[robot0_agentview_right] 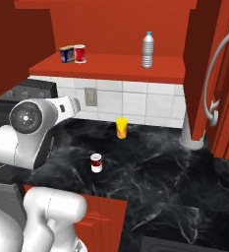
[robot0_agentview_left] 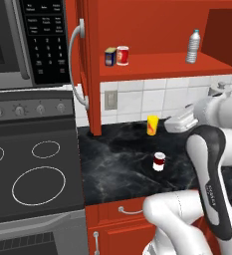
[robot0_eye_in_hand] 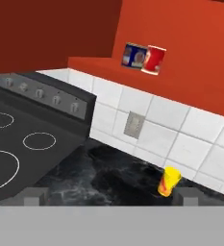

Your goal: Pick the cans from the counter and place them in their designated side in the cabinet.

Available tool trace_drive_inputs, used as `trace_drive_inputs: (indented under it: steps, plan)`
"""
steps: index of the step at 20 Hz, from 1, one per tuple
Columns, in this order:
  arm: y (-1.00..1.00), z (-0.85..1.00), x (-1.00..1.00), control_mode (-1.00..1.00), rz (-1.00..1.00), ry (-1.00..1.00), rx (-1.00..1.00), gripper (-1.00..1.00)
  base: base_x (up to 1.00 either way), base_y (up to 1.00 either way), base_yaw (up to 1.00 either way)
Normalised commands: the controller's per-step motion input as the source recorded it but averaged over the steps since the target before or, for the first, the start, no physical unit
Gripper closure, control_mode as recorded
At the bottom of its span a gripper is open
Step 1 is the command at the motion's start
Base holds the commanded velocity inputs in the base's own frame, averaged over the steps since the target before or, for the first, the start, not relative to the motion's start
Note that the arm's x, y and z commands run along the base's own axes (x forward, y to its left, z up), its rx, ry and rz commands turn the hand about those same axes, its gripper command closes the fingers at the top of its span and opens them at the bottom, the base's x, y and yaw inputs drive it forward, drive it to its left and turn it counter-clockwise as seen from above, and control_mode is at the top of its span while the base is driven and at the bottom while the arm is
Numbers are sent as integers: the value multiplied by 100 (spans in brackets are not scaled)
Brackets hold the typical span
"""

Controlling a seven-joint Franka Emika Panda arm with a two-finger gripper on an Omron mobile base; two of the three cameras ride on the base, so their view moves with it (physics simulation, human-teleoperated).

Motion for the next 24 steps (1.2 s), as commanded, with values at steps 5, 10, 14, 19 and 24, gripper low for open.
trace_drive_inputs:
  steps: [5,10,14,19,24]
  plan:
    - [-16,-21,-9,-100,-26,20,-3,-100,0,0,0]
    - [-26,-10,-8,-100,-22,21,-2,-100,0,0,0]
    - [-36,-8,-6,-100,-19,17,-2,-100,0,0,0]
    - [-31,-15,0,-100,-14,20,0,-100,0,0,0]
    - [-21,-19,1,-100,-7,22,4,-100,0,0,0]
